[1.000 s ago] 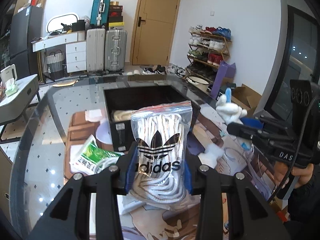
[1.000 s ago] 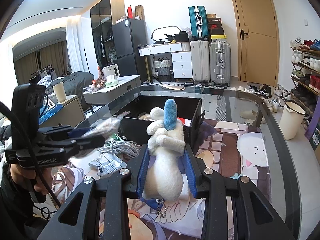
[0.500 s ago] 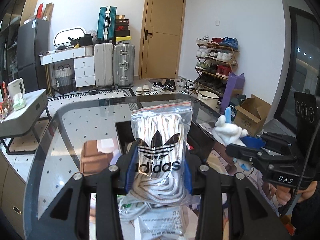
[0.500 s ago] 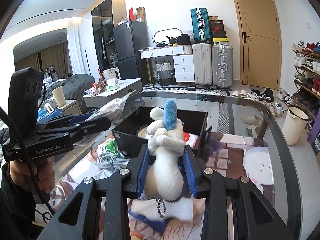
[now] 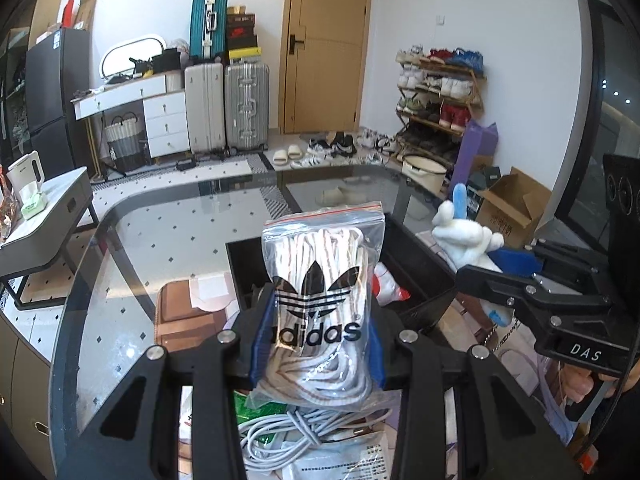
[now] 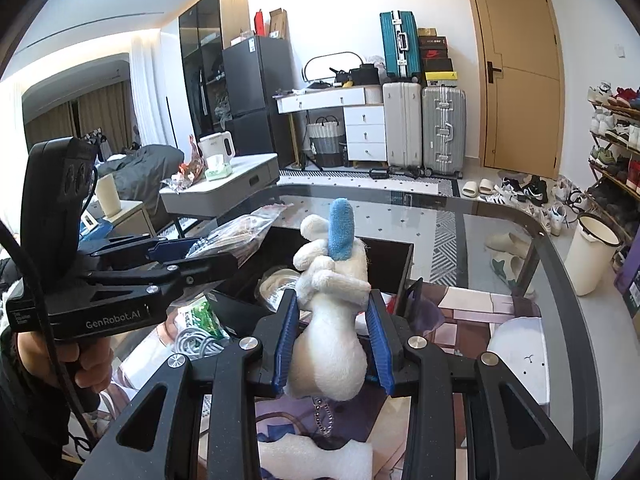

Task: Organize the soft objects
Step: 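Carry the plush bunny with the right tool while the left tool carries the adidas bag over the box, then lower the bunny and adidas bag into the black box and open both tools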

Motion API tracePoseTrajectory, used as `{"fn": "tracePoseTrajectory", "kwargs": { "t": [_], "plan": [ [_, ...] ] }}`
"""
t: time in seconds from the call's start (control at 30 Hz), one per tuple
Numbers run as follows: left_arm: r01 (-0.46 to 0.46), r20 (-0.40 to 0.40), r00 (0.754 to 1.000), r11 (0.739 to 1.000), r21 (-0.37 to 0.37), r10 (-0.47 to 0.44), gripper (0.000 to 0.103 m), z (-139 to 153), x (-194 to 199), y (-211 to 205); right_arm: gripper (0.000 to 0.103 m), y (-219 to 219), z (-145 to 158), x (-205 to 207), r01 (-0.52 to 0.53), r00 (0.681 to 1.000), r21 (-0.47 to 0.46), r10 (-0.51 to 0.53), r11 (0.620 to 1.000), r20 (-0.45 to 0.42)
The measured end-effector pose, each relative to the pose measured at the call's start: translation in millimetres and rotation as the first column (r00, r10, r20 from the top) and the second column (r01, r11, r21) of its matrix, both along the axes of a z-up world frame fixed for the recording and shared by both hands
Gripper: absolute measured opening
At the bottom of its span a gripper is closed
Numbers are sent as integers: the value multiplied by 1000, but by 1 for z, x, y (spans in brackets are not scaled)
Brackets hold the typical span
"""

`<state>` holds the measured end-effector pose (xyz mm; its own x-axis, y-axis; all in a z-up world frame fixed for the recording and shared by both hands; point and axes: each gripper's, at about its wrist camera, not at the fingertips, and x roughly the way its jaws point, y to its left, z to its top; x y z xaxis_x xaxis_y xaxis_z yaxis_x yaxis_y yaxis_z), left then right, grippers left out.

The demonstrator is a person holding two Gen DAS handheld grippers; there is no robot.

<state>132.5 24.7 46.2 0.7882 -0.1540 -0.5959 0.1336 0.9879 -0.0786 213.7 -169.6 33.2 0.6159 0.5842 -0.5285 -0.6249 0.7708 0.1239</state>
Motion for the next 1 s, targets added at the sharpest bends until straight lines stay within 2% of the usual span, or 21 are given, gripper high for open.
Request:
{"fn": "tracePoseTrajectory", "kwargs": {
  "t": [0.57,0.77,0.83,0.87,0.93,1.0],
  "plan": [
    [31,-94,995,998,51,-26,40,-5,32,-9,34,22,-5,38,0,1000,-38,-1,999,-26],
    [30,-95,995,998,46,-26,40,-11,39,-7,34,29,-9,50,-9,999,-56,7,998,-38],
    [28,-96,995,999,46,-24,42,-12,42,-7,35,32,-11,53,-19,999,-65,17,998,-41],
    [25,-93,995,999,43,-21,44,-13,42,-7,39,33,-12,51,-27,999,-68,24,997,-40],
    [14,-108,994,999,38,-10,57,-15,43,-6,43,34,-12,51,-16,1000,-81,14,997,-24],
    [11,-101,995,1000,21,-9,62,-15,41,-4,44,32,-11,50,-13,1000,-91,12,996,-15]
  ]
}}
